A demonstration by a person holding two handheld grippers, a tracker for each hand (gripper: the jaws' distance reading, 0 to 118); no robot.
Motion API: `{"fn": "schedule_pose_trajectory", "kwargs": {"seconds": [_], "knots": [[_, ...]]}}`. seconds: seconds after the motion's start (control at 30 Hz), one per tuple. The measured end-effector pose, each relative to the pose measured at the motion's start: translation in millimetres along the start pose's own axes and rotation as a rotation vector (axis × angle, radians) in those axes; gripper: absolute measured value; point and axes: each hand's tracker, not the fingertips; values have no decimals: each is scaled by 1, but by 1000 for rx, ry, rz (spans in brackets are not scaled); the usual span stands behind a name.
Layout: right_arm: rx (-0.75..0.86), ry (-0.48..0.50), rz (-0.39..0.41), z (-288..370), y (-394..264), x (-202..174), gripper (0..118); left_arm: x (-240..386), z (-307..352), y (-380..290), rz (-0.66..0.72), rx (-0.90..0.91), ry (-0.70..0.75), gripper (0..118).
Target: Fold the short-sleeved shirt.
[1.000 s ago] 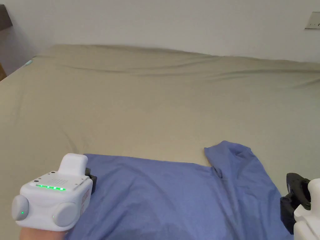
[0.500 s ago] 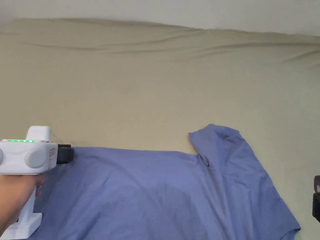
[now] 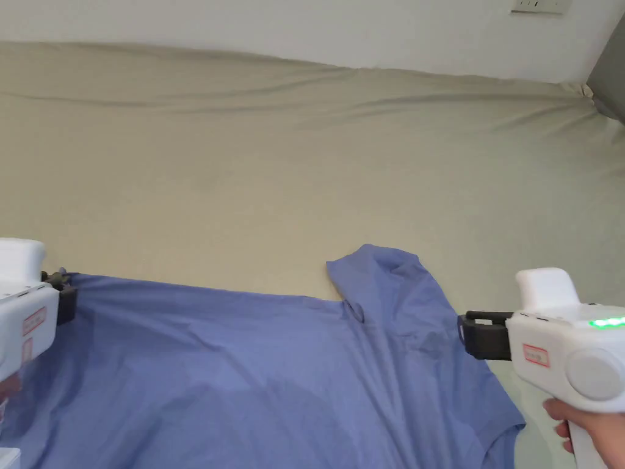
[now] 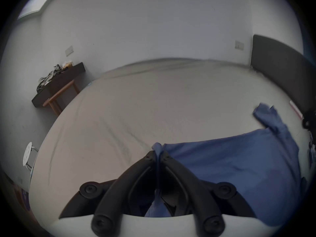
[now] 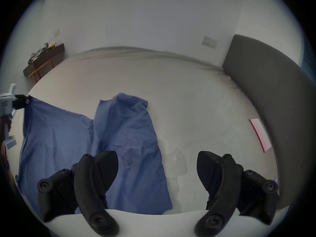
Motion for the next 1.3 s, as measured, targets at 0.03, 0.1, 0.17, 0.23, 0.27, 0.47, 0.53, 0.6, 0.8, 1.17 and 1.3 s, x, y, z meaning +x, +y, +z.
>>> {"fn": "schedule_pose_trajectory", "kwargs": {"seconds": [0.03,0.1,0.17,0.23,0.27,0.47,0.53,0.6,0.8,1.17,1.3], "knots": [[-15,-7,11,-11,4,-1,100,-1,13,0,-3,13,-3,1],[-51,-3,50,-41,11,-4,100,-4,38,0,-28,55,15,1],[-121,0,56,-66,15,-8,100,-5,58,-3,-40,74,28,1],[-167,36,-2,-90,15,-7,100,-10,66,-6,-41,71,26,1],[-210,18,-16,-101,15,-9,100,-13,68,-9,-30,67,21,1],[-212,116,-47,-103,7,-13,47,-17,71,-21,-42,34,53,1],[-194,65,-5,-94,9,-16,4,-18,74,-24,-43,30,58,1],[-152,35,44,-79,10,-20,4,-17,80,-26,-48,37,69,1],[117,-24,28,18,18,-1,4,-20,118,-15,-48,123,101,1],[572,-42,-7,276,22,29,4,-39,268,47,9,495,197,1],[746,-79,20,363,14,25,4,-47,335,65,36,624,230,1]]}}
